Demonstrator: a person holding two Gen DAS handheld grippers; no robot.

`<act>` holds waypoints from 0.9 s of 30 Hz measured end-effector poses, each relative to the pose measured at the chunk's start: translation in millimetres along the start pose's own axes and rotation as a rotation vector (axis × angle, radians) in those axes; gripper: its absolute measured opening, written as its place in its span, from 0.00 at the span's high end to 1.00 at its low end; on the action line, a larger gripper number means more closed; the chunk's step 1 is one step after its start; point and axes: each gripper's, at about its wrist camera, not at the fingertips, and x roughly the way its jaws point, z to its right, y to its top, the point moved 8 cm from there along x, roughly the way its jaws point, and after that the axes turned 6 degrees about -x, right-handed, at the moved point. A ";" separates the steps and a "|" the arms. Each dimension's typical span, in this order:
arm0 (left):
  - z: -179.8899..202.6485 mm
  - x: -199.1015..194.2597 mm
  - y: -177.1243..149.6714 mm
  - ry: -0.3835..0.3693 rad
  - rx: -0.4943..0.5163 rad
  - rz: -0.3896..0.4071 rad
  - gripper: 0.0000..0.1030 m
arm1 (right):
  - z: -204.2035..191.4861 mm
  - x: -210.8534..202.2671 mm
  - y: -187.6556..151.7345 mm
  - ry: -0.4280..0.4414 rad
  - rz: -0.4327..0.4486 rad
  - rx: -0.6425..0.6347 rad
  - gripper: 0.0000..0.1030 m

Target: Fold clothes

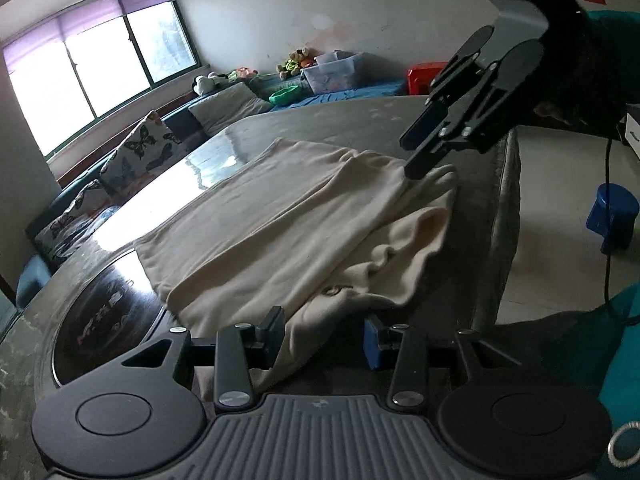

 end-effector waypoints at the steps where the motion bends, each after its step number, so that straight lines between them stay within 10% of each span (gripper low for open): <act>1: 0.5 1.0 0.9 0.000 0.001 0.005 0.58 | -1.1 -2.7 -0.4 0.001 0.001 -0.013 0.59; 12: -9.3 7.3 15.9 -0.022 -0.077 0.044 0.90 | -27.5 -15.5 -8.6 0.066 -0.009 -0.173 0.43; 23: -52.1 30.8 45.1 -0.054 -0.258 0.040 0.91 | -30.9 6.7 4.3 0.059 0.046 -0.214 0.45; 27: -54.8 33.9 41.5 -0.054 -0.265 0.031 0.91 | -28.3 23.8 10.1 0.089 0.034 -0.203 0.61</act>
